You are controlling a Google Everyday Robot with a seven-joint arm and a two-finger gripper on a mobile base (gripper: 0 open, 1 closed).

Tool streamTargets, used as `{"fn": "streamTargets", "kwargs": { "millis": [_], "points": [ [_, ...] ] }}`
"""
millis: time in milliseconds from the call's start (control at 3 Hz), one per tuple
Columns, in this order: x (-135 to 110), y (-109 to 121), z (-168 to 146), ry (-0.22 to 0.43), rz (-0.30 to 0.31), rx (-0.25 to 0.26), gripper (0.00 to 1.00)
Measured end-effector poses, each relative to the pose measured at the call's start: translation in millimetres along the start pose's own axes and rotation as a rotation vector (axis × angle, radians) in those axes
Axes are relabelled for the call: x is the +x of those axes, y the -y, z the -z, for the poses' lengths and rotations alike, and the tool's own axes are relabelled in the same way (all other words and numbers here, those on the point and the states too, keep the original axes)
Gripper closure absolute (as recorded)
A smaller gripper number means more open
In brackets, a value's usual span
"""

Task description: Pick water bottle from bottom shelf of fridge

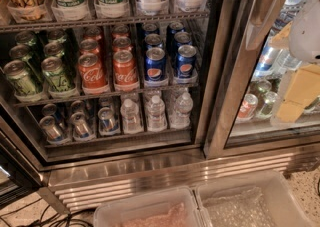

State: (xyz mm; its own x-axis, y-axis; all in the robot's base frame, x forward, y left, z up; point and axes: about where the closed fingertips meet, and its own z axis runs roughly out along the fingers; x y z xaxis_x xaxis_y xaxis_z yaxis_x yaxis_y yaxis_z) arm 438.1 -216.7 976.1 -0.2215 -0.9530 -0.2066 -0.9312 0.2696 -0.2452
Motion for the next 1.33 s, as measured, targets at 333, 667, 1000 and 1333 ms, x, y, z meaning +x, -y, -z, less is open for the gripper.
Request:
{"fn": "streamTargets", "kwargs": {
  "millis": [333, 667, 1000, 1333],
  "points": [
    [-1, 1, -1, 0.005, -0.001, 0.004, 0.0],
    [-4, 4, -17, 0.026, -0.017, -0.01, 0.0],
    [-7, 6, -41, 0.056, -0.039, -0.055, 0.0],
    [-20, -1, -64, 0.092, -0.022, -0.138, 0.0]
  ]
}}
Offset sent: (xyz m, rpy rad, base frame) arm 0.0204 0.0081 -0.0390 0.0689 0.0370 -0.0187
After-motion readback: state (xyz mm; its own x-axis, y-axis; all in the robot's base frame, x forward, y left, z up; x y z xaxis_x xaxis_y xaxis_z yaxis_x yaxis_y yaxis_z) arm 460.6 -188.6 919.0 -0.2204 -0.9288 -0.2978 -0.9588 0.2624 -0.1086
